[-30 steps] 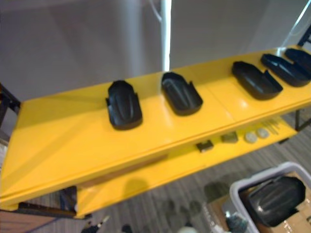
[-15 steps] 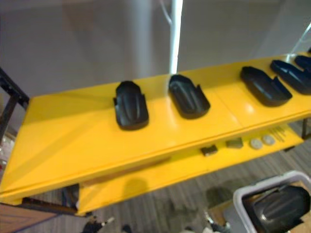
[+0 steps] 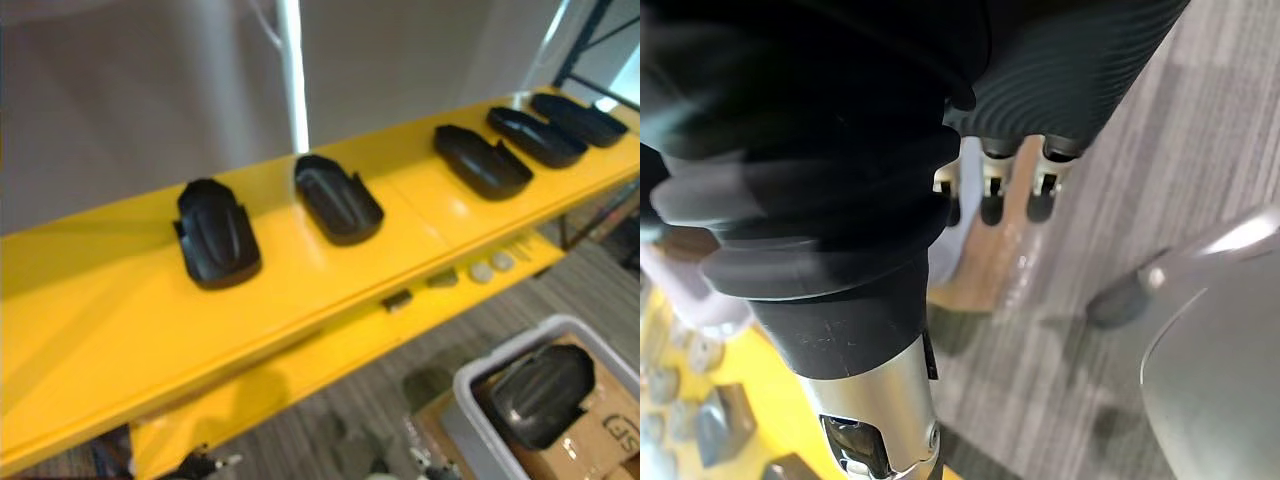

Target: Walk over and take plastic housings, then place them on the shelf

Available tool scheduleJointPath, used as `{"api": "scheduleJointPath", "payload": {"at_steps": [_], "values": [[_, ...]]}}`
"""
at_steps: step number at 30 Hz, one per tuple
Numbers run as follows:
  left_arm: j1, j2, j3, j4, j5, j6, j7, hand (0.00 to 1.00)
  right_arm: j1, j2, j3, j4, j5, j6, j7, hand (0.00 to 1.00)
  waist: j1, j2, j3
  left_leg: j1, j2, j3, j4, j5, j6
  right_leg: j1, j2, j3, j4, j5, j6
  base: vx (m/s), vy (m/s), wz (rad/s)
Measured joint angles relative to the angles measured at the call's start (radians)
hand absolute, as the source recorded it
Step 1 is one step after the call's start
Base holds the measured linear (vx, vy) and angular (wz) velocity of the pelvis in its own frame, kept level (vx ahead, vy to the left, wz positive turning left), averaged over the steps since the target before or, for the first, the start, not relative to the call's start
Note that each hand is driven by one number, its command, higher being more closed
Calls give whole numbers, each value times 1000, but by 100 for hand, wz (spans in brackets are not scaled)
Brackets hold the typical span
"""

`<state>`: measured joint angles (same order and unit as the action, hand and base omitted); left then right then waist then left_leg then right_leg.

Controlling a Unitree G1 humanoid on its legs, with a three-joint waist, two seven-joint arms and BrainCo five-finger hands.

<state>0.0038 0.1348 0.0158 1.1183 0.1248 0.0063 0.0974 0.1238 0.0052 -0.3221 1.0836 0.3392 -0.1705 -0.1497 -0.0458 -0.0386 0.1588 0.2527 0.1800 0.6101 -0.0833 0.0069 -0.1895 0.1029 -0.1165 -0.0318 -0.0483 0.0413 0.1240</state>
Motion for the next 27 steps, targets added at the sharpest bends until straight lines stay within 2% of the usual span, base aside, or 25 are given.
{"api": "scheduleJointPath", "payload": {"at_steps": [3,5,6,7,9,10,13,14,17,20,21,23,25,27], "values": [[-35,-24,-44,0,-10,12,-5,0,32,-1,3,0,-44,0,5,0,-18,-11,-7,5,5,20,15,-14,-1,-17,14,38,-2,11,0,-48,-26,-35],[-61,-45,-91,0,-52,14,-5,0,29,-4,7,0,-80,1,10,0,-24,-21,-1,-38,18,-14,105,-68,5,-50,11,75,2,23,2,-62,-21,-51],[-83,-70,-120,1,-92,10,-4,0,29,-16,13,0,-87,1,17,0,-27,-19,6,-68,22,-26,160,-107,14,-76,7,104,3,35,10,-64,-1,-53],[-88,-76,-131,0,-107,5,-4,0,29,-18,16,0,-93,1,17,0,-28,-19,14,-75,21,-26,180,-117,18,-77,2,110,4,38,13,-81,33,-38],[-111,-82,-153,-5,-128,-30,-4,0,29,-25,34,0,-107,7,19,0,-28,-14,35,-91,21,-35,231,-146,24,-79,-9,118,5,42,19,-110,57,-9],[-122,-81,-157,-8,-131,-47,-1,0,28,-26,48,-1,-115,10,21,0,-30,-7,42,-110,19,-78,261,-166,27,-85,-15,118,5,44,23,-122,63,-1],[-114,-64,-158,-19,-175,-46,9,0,3,-36,62,-1,-117,9,25,0,-25,-4,59,-155,14,-148,330,-206,36,-98,-27,120,-3,46,28,-101,56,2],[-106,-62,-154,-24,-187,-45,10,0,-1,-41,73,-1,-117,9,26,0,-22,-3,61,-169,14,-197,354,-219,38,-104,-24,126,-2,47,30,-108,67,-14],[-55,-58,-83,-51,-197,-16,17,0,-64,-83,129,-9,-117,-1,36,0,-4,20,91,-226,16,-413,497,-318,54,-108,0,176,-4,66,46,-89,167,-45],[-31,-38,1,-57,-197,-10,37,0,-117,-91,160,-14,-116,-1,41,0,32,22,106,-245,8,-409,547,-386,67,-139,-4,224,-14,85,53,-140,238,-50],[-29,-30,51,-60,-191,-12,40,0,-125,-88,170,-14,-116,-1,41,0,44,18,108,-254,-2,-402,552,-393,73,-148,-14,224,-16,90,46,-112,169,-29],[-20,-12,75,-57,-169,-20,38,0,-130,-89,182,-14,-115,1,40,0,58,16,111,-253,-14,-391,550,-397,78,-154,-26,222,-11,100,34,-32,107,-15],[5,-4,90,-43,-147,-33,37,0,-133,-101,199,-15,-99,14,38,0,58,20,113,-254,-18,-391,549,-402,79,-155,-28,219,-4,101,33,28,59,-2],[14,-18,94,-39,-150,-73,38,0,-125,-114,198,-15,-76,29,37,0,53,34,120,-271,-20,-412,552,-403,78,-175,-26,195,21,99,34,66,22,19]]}}
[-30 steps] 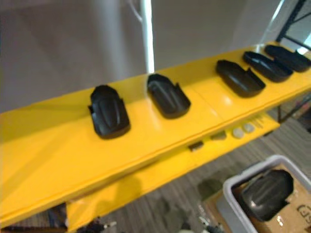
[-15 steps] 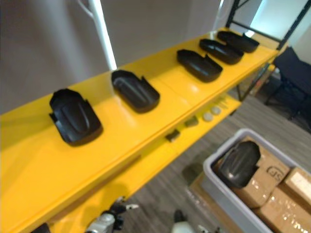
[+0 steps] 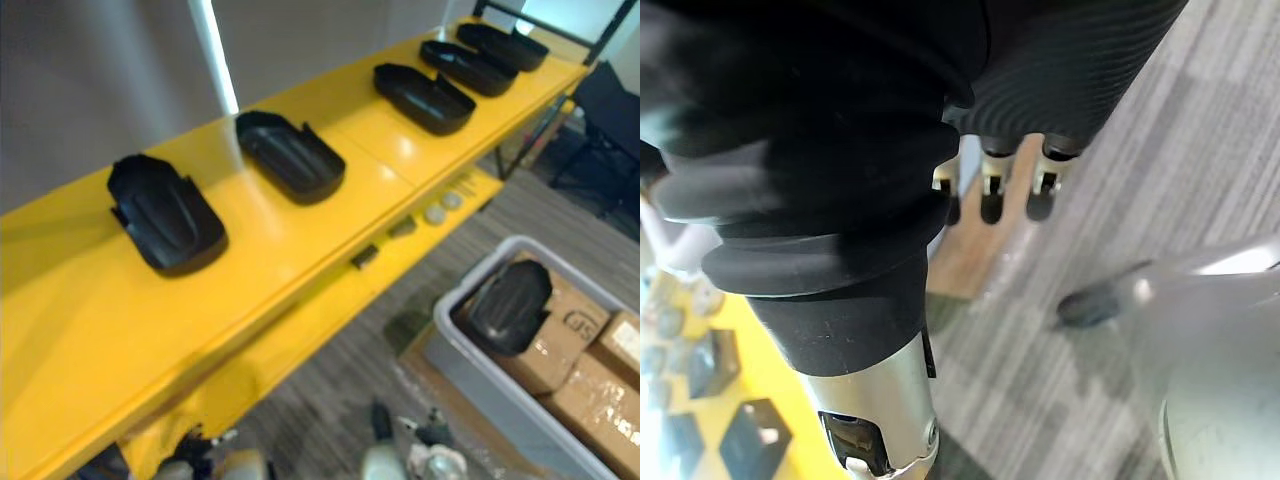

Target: Walk over and take plastic housings, then place them on the shelf

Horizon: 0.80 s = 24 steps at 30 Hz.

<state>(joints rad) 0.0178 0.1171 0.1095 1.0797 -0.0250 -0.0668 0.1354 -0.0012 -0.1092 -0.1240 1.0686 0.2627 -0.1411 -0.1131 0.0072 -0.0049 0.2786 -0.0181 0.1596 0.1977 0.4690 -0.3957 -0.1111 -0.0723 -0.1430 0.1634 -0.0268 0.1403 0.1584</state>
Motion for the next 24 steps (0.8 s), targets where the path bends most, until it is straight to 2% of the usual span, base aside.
{"api": "scheduleJointPath", "payload": {"at_steps": [1,2,3,4,5,6,7,8,9,10,11,13,14,15,17,18,19,20,21,22,23,24], "values": [[-2,-2,0,-1,0,-9,0,0,1,-2,-1,0,6,1,-1,0,0,4,4,-5,0,-5,6,0,0,-7,1,-3,13,-4,2,82,-10,20],[-4,-7,4,-2,4,-33,1,0,3,-3,-2,-9,59,0,-2,0,0,9,9,-19,1,-36,33,-2,3,-33,10,-14,68,-19,14,54,-24,4],[-8,-7,4,-2,4,-39,2,0,6,-3,-4,-17,84,-1,-4,0,0,12,17,-19,4,-49,49,-6,10,-41,17,-21,99,-27,8,46,-25,-19],[-20,-7,-2,-12,4,-42,5,0,22,-2,-16,-50,114,-16,-14,0,-1,17,47,-12,24,-67,97,-24,7,-53,42,-24,167,-31,2,-60,42,-40],[-27,-11,-17,-39,-1,-46,5,0,49,12,-45,-79,128,-56,-20,0,-3,35,70,2,45,-83,138,-62,3,-65,65,-24,230,-35,-5,-108,81,-48],[-29,-15,-21,-54,-6,-54,3,0,67,18,-55,-92,136,-77,-20,0,-4,38,75,3,53,-79,157,-84,5,-71,76,-26,254,-41,-14,-187,143,-55],[-44,-19,-26,-83,-8,-64,0,0,106,33,-71,-129,137,-120,-11,0,-3,23,88,1,58,-54,205,-112,17,-73,77,-29,261,-40,-13,-236,141,-80],[-52,-19,-26,-116,-8,-65,3,0,136,50,-68,-158,103,-148,-1,0,5,-7,104,1,56,-16,237,-128,34,-79,61,-69,244,-7,2,-267,130,-89],[-56,-20,-24,-124,-8,-64,4,0,145,56,-65,-168,82,-157,3,0,7,-17,109,-2,57,3,240,-135,46,-86,57,-96,221,34,-1,-342,101,-113],[-62,-31,-23,-126,-17,-56,9,0,149,62,-60,-180,11,-161,2,0,9,-22,116,-14,74,57,234,-127,68,-100,56,-148,175,89,-29,-346,90,-101],[-64,-39,-17,-126,-39,-41,11,0,169,63,-58,-193,-46,-161,1,0,5,-26,114,-23,82,87,229,-113,88,-121,45,-231,283,28,-77,-327,94,-92],[-55,-41,3,-126,-78,-25,18,0,178,60,-31,-194,-85,-161,-4,0,7,-20,114,-17,98,120,202,-86,96,-135,18,-308,469,-88,-105,-234,93,-64],[-37,-29,14,-122,-88,-22,20,0,168,44,-8,-205,-104,-163,-16,0,11,-19,114,-19,115,146,173,-55,97,-139,-12,-338,605,-146,-143,-164,50,-68],[-23,-22,44,-125,-95,-23,19,0,157,32,10,-207,-119,-168,-24,0,13,-19,114,-22,128,161,156,-34,96,-130,-30,-345,652,-162,-164,-96,4,-67],[16,7,92,-127,-94,-29,17,0,118,15,50,-205,-121,-168,-49,0,40,-20,114,-32,153,186,130,3,84,-99,-63,-355,681,-186,-167,-90,-77,-72],[52,28,125,-126,-94,-30,16,0,85,15,69,-204,-119,-167,-67,0,42,-24,111,-62,169,189,130,21,75,-77,-86,-357,666,-188,-170,-123,-134,-60],[72,37,136,-126,-94,-31,15,0,70,15,78,-203,-118,-166,-73,0,43,-30,108,-81,171,190,131,30,68,-68,-98,-357,646,-180,-172,-135,-190,-40],[109,60,164,-123,-97,-33,14,0,45,14,94,-203,-118,-161,-85,0,56,-62,88,-128,158,185,138,45,44,-59,-112,-355,560,-119,-158,-142,-202,-41],[118,68,174,-108,-112,-26,13,0,18,5,94,-201,-115,-156,-89,0,72,-54,91,-161,149,127,133,59,25,-57,-87,-362,490,-146,-130,-166,-251,-71],[138,58,174,-107,-132,-25,11,0,-19,-16,96,-198,-113,-155,-102,0,99,-31,94,-201,138,42,107,81,11,-46,-56,-382,378,-151,-122,-130,-213,-60],[145,49,174,-107,-133,-25,11,0,-33,-22,98,-199,-113,-155,-109,0,100,-30,94,-217,136,31,93,95,4,-37,-48,-402,324,-157,-109,-109,-268,-39],[147,39,173,-103,-136,-29,15,0,-47,-36,109,-197,-113,-149,-124,0,97,-37,99,-238,126,31,69,126,-5,-16,-51,-445,237,-164,-45,-99,-285,-1]]}}
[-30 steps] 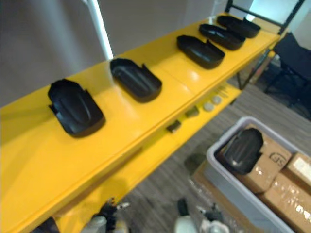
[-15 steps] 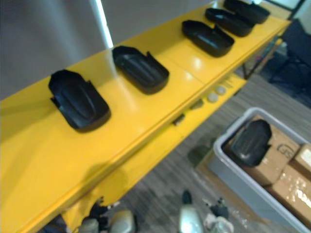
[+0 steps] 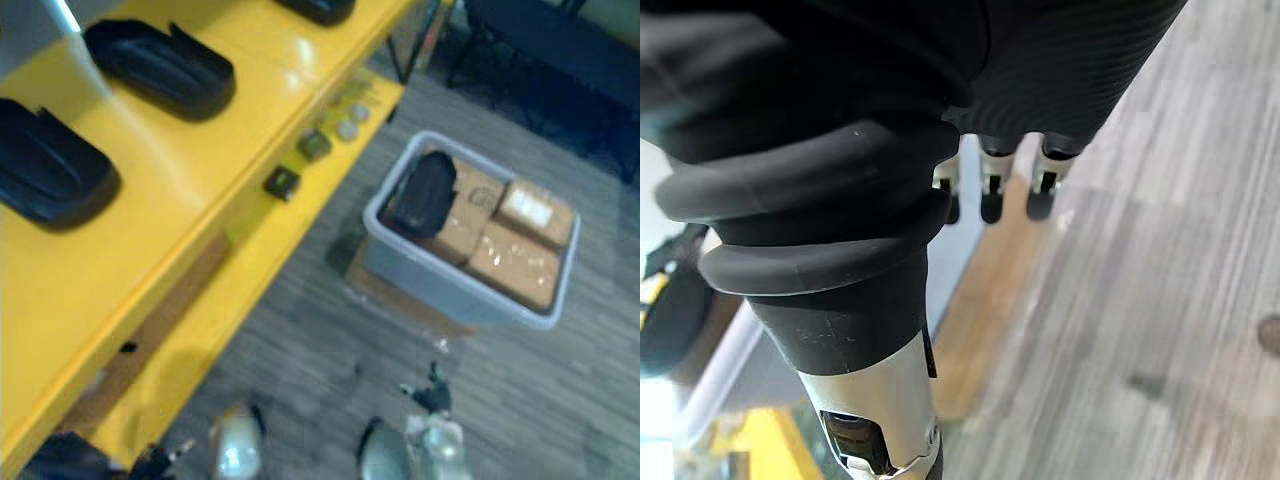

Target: Walk over and take plastic housings, then place them on the shelf

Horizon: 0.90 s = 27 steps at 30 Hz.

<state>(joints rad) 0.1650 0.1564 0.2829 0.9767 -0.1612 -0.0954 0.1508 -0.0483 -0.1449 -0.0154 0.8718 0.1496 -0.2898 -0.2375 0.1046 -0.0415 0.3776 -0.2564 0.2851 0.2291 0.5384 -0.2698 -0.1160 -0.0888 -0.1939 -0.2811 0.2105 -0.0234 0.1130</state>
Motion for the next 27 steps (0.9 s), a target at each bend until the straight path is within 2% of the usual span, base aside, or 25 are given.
{"api": "scheduleJointPath", "payload": {"at_steps": [1,2,4,6,8,10,12,14,15,17,19,21,24,27], "values": [[-2,-4,0,0,-7,-9,2,0,-6,-11,7,1,0,6,-7,0,-1,1,5,-10,-4,-4,-8,19,-7,11,4,-16,-44,3,51,-138,-296,8],[-7,-29,-8,6,-35,-27,1,0,-16,-30,15,0,6,7,-17,0,-8,19,19,-15,0,-36,-26,45,-13,7,21,-21,-49,10,43,-173,-217,-6],[-8,-62,-28,18,-46,-49,0,0,-17,-52,26,-22,25,-4,-30,0,-11,24,24,-17,-9,-84,-63,69,-28,-39,23,-9,-1,-2,25,-168,-115,-17],[-7,-76,-36,17,-106,-83,-1,0,-9,-60,43,-105,23,-49,-46,0,-13,4,38,-26,-27,-85,-95,95,-33,-112,9,17,65,-26,15,-153,-69,-23],[-6,-74,-42,19,-114,-121,-8,0,7,-60,70,-233,23,-104,-35,0,-15,-12,58,-31,-55,-97,-121,98,-41,-164,-4,43,90,-34,13,-155,-27,-25],[-7,-72,-56,17,-110,-137,-7,0,9,-58,97,-280,21,-103,-5,0,-27,-13,60,-40,-87,-140,-134,96,-41,-176,-17,39,87,-29,16,-109,28,-2],[-9,-63,-77,16,-107,-157,-7,0,-4,-54,121,-289,22,-60,4,0,-34,-16,61,-41,-115,-171,-153,96,-41,-175,-26,37,67,-19,19,-41,42,7],[-11,-56,-110,10,-100,-166,-5,0,-4,-51,129,-284,27,19,-5,0,-34,-16,61,-40,-138,-189,-169,106,-42,-167,-32,37,28,7,26,34,52,-1],[-12,-56,-110,6,-94,-166,-3,0,-4,-50,128,-275,35,38,-9,0,-35,-16,61,-39,-140,-187,-173,111,-35,-161,-32,38,16,18,29,80,47,-3],[-21,-54,-116,-26,-51,-176,7,0,-1,-45,114,-181,87,89,-29,0,-35,-19,63,-8,-149,-184,-185,124,-24,-116,-31,40,-38,57,38,128,41,-9],[-29,-49,-138,-39,-7,-198,18,0,1,-35,67,-84,116,101,-32,0,-36,-19,64,25,-157,-177,-202,124,-24,-86,-31,53,-73,72,42,110,40,-23],[-51,-35,-167,-58,78,-227,32,0,5,-29,-34,59,166,98,-23,0,-45,-20,63,68,-161,-147,-226,123,-24,-54,-32,77,-113,92,47,101,52,-41],[-123,-8,-210,-54,138,-235,44,0,55,-23,-222,183,357,97,44,0,-87,-17,61,122,-159,-115,-227,99,-17,-32,-28,122,-120,97,50,45,48,-40],[-209,-9,-228,-59,135,-223,29,0,141,11,-332,212,388,94,80,0,-118,-26,56,164,-159,-81,-210,66,-7,-17,-29,165,-114,100,55,-18,79,-43]]}}
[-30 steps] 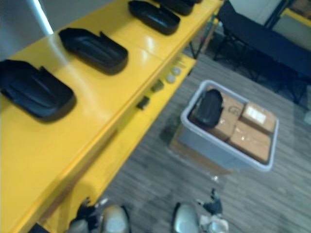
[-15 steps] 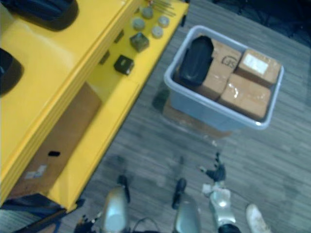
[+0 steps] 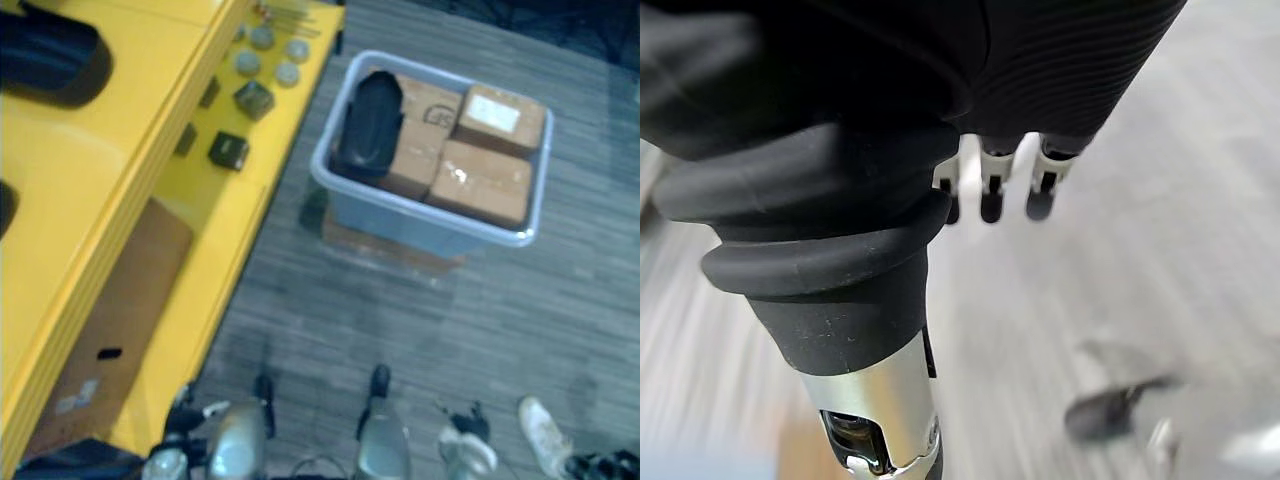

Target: Walk over and take plastic housings, then place them on the shelf

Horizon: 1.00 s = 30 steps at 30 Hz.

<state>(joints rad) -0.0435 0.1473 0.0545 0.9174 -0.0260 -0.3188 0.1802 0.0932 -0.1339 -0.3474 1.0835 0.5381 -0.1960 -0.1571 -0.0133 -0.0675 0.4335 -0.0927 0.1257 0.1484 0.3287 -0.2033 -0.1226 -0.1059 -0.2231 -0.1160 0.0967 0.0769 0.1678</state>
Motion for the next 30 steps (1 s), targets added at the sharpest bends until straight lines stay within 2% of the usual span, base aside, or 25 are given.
{"api": "scheduleJointPath", "payload": {"at_steps": [1,3,5,6,7,8,9,10,11,14,15,16,18,21,27,29,30], "values": [[-9,0,-5,-4,0,7,-8,0,16,12,-20,1,-1,-1,5,0,-2,-6,-3,8,0,10,4,-7,0,0,0,12,0,2,-1,-62,110,-62],[-28,2,-12,-33,2,52,-34,0,61,71,-64,2,-8,-2,7,0,-6,-26,-19,22,11,38,31,-35,4,2,6,20,-3,8,-17,-73,89,-55],[-25,5,-5,-37,15,104,-46,0,77,113,-68,2,-48,6,6,0,-4,-43,-45,21,29,64,54,-55,7,-1,12,-8,-19,-5,-90,-75,68,-43],[-18,5,8,-34,33,149,-47,0,71,130,-68,2,-93,17,6,0,-5,-45,-64,22,45,77,50,-60,11,-1,17,-60,-22,-48,-181,-69,73,-40],[-9,7,13,-34,33,174,-47,0,61,139,-68,2,-123,22,6,0,-4,-44,-78,22,57,81,40,-64,9,-1,26,-86,-28,-92,-229,-44,68,-37],[6,15,12,-33,28,206,-47,0,38,149,-67,2,-146,26,6,0,-2,-33,-93,21,78,83,25,-64,9,-2,35,-113,-16,-110,-230,-5,24,-17],[12,21,12,-33,25,222,-48,0,30,153,-67,2,-159,28,6,0,0,-36,-96,24,82,82,29,-64,7,2,35,-133,6,-97,-214,63,11,-3],[38,44,14,-31,25,245,-48,0,30,164,-65,2,-163,28,6,0,6,-66,-120,24,67,83,37,-68,-5,19,34,-147,2,-24,-201,121,-24,5],[57,44,28,-20,25,265,-46,0,5,161,-64,1,-163,26,6,0,15,-61,-125,21,78,85,51,-71,-9,39,44,-160,-27,24,-116,134,-31,-1],[100,41,63,43,24,275,-44,0,-68,124,-51,-5,-162,20,9,0,45,-42,-148,22,91,119,43,-69,-15,44,66,-159,-114,64,-67,115,-51,-30],[107,35,65,59,23,277,-44,0,-76,111,-45,-5,-162,20,11,0,48,-28,-148,23,92,119,42,-69,-15,48,69,-159,-125,69,-65,94,-22,-18],[122,13,73,89,5,275,-44,0,-80,81,-34,-7,-162,20,17,0,51,2,-151,36,92,120,36,-68,-17,65,73,-160,-144,72,-61,108,-1,-9],[152,-27,109,105,-43,266,-45,0,-75,38,-16,-4,-160,27,27,0,53,40,-156,94,89,123,7,-61,-20,109,75,-159,-153,72,-61,106,16,-12],[181,-53,136,130,-93,237,-46,0,-68,11,-1,-4,-159,28,38,0,55,57,-181,148,68,108,-43,-49,-17,144,71,-155,-176,73,-61,53,14,-18],[180,-50,150,134,-93,147,-37,0,-70,15,39,26,-159,26,48,0,65,26,-180,145,28,63,-43,-49,-17,141,38,-153,-176,85,-42,-66,57,5],[179,-49,151,124,-93,144,-28,0,-71,17,50,30,-159,25,44,0,69,18,-175,141,11,51,-38,-54,-9,138,23,-150,-176,84,-43,-136,74,-1],[174,-49,152,118,-90,145,-27,0,-77,19,59,33,-159,23,43,0,75,14,-172,121,3,36,-18,-72,10,111,15,-144,-149,72,-47,-207,113,-9]]}}
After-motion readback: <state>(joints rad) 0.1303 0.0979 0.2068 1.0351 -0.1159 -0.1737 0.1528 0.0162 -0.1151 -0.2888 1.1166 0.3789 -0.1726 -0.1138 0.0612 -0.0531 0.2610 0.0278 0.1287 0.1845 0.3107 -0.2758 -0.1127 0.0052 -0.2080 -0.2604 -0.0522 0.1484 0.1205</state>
